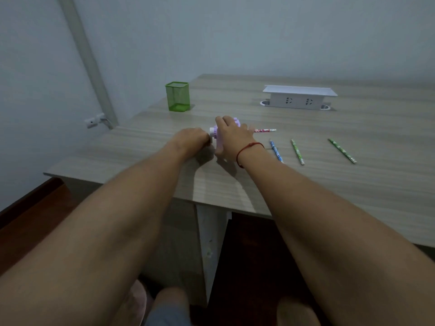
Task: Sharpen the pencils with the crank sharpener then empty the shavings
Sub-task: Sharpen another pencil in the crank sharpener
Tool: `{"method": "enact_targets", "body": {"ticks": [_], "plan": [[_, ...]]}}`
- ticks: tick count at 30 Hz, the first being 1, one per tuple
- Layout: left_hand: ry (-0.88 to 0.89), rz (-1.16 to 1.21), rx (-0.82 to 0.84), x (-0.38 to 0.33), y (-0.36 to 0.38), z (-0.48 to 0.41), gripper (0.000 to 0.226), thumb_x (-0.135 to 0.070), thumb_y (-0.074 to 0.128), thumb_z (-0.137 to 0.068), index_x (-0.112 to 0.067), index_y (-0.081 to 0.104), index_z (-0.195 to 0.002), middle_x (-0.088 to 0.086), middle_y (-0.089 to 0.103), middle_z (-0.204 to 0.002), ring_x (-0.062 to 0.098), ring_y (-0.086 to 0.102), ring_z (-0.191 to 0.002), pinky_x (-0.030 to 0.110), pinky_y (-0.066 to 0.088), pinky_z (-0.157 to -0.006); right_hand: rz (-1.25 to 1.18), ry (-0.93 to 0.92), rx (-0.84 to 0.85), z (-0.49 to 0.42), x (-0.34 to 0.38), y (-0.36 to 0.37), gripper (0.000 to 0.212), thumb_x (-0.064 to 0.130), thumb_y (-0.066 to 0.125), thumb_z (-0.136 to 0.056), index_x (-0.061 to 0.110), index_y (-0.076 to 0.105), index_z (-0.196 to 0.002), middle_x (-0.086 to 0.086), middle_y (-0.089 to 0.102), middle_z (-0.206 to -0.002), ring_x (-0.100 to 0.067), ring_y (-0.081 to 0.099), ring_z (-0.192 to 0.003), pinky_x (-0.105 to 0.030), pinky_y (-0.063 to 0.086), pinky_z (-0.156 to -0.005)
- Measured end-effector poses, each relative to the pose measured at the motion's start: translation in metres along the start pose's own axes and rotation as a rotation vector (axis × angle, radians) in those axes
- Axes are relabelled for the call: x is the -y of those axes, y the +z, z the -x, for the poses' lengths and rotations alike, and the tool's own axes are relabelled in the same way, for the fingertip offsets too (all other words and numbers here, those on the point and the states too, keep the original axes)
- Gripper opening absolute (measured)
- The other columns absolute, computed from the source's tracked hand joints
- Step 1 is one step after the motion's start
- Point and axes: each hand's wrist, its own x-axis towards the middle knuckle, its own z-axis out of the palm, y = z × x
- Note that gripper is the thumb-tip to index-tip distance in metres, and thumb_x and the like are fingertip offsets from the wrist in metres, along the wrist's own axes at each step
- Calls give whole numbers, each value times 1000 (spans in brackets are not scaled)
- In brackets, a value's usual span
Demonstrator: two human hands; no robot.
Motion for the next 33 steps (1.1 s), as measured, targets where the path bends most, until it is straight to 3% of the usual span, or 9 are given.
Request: {"method": "enact_targets", "body": {"ticks": [6,10,16,21,24,29,33], "plan": [[71,-98,-167,10,-27,-20,25,6,44,-87,-3,63,-100,20,65,-104,37,62,-98,42,45,-74,26,27,23,3,1,-7,74,35,70,-76,20,34,-138,-5,38,-142,-40,48,-120,-61,34,-103],[92,-58,-314,6,-37,-8,20,-1,42,-94,-1,59,-105,22,64,-106,39,61,-98,43,44,-72,59,52,11,1,4,-10,57,28,63,-84,16,38,-134,-8,42,-136,-39,51,-116,-54,41,-97],[127,38,-427,-8,-31,35,19,-3,44,-95,-2,62,-102,21,67,-100,38,62,-94,41,41,-70,57,66,34,0,9,-17,52,29,59,-91,13,39,-136,-10,43,-139,-35,47,-125,-49,42,-97],[39,56,-250,-19,0,51,22,-10,47,-96,-5,60,-113,19,66,-112,36,62,-102,39,45,-81,74,82,85,0,12,-21,72,27,69,-84,13,30,-144,-10,37,-146,-33,43,-131,-49,39,-103],[-25,107,-151,-18,8,39,23,-13,48,-96,-6,63,-111,17,65,-113,31,61,-103,37,46,-89,19,98,83,-2,10,-16,77,32,74,-78,17,32,-141,-8,38,-144,-35,42,-130,-56,40,-102],[-43,105,1,-5,6,10,22,-17,52,-92,-8,67,-105,17,66,-106,32,62,-95,39,48,-83,16,32,-6,-6,4,-1,77,45,71,-70,19,37,-133,-8,43,-134,-36,51,-115,-55,44,-95],[-18,31,19,5,-1,-14,25,-19,49,-93,-8,65,-109,20,64,-109,35,61,-99,37,44,-80,23,18,-11,-8,-1,1,79,42,71,-70,17,35,-135,-9,41,-136,-38,50,-113,-54,44,-94]]}}
